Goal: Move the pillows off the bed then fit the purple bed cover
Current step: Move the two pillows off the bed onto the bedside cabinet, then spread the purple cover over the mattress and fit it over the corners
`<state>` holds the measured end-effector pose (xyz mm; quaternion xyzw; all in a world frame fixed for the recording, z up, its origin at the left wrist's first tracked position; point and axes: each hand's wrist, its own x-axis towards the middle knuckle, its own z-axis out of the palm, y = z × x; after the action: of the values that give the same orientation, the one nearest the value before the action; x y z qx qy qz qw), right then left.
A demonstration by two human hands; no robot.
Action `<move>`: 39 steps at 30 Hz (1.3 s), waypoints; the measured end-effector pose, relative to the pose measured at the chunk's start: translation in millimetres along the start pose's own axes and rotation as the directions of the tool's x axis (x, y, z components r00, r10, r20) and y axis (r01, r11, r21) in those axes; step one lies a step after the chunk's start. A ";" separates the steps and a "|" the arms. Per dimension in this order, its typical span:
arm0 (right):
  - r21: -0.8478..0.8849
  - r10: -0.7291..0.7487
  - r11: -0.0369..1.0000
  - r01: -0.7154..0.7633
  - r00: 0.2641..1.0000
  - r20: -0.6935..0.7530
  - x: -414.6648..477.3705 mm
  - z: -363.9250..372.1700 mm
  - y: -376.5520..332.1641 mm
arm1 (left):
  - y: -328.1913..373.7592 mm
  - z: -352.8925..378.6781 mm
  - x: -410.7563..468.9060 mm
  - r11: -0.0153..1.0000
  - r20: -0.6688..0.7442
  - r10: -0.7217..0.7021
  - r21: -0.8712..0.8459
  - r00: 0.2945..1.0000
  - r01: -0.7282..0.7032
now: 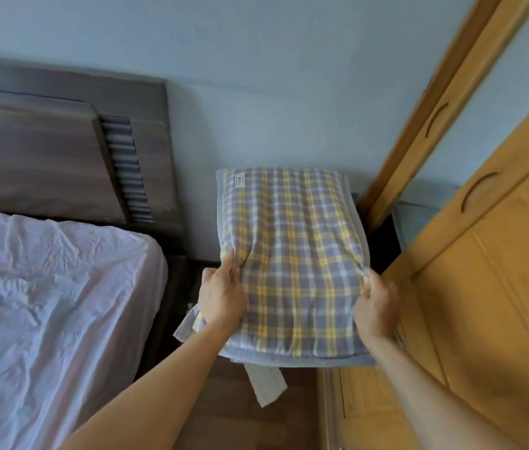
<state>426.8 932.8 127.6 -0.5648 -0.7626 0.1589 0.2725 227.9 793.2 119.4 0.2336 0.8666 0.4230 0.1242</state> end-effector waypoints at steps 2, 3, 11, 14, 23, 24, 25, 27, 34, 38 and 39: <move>-0.028 0.000 1.000 0.000 1.000 -0.011 17.8 1.6 15.8 | 8.2 19.7 9.7 1.000 0.023 0.002 -0.006 1.000 -0.002; -0.051 0.024 0.998 -0.024 1.000 -0.002 27.1 3.7 25.3 | 11.0 31.0 14.7 1.000 0.056 -0.017 -0.010 0.998 0.018; -0.346 0.289 0.931 -0.120 0.821 0.493 43.6 40.5 83.6 | -35.1 90.8 26.5 0.988 0.545 -0.151 0.100 0.825 0.114; -0.377 0.329 0.914 -0.149 0.816 0.475 37.8 44.3 79.3 | -39.5 95.5 29.0 0.989 0.554 -0.146 0.059 0.820 0.136; -0.339 0.004 0.926 0.168 0.891 0.453 6.5 78.5 -14.9 | -74.1 26.2 28.7 0.987 0.476 -0.132 0.145 0.870 0.070; -0.301 -0.055 0.926 0.229 0.869 0.492 -5.7 88.8 -37.1 | -90.2 2.9 24.6 0.982 0.441 -0.149 0.174 0.885 0.078; -0.261 -0.110 0.924 0.280 0.847 0.520 -15.3 96.9 -53.5 | -102.5 -15.2 21.3 0.976 0.406 -0.161 0.201 0.899 0.084; -0.170 -0.240 0.905 0.389 0.799 0.551 -46.7 122.0 -90.1 | -140.9 -64.3 10.6 0.957 0.352 -0.232 0.250 0.907 0.148; 0.118 -0.534 0.765 0.632 0.522 0.664 -208.5 193.7 -214.9 | -293.1 -240.4 -64.0 0.839 0.116 -0.501 0.308 0.858 0.448; 0.227 -0.615 0.665 0.712 0.349 0.708 -297.0 217.5 -262.6 | -366.4 -304.3 -112.1 0.777 -0.021 -0.571 0.309 0.821 0.548; 0.246 -0.619 0.644 0.724 0.304 0.724 -318.2 222.3 -273.3 | -382.9 -317.6 -124.1 0.760 -0.039 -0.592 0.304 0.805 0.574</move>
<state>150.7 560.5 24.7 -0.0875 -0.9732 0.2017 -0.0681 88.7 311.4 12.7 -0.0190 0.9459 0.2193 0.2383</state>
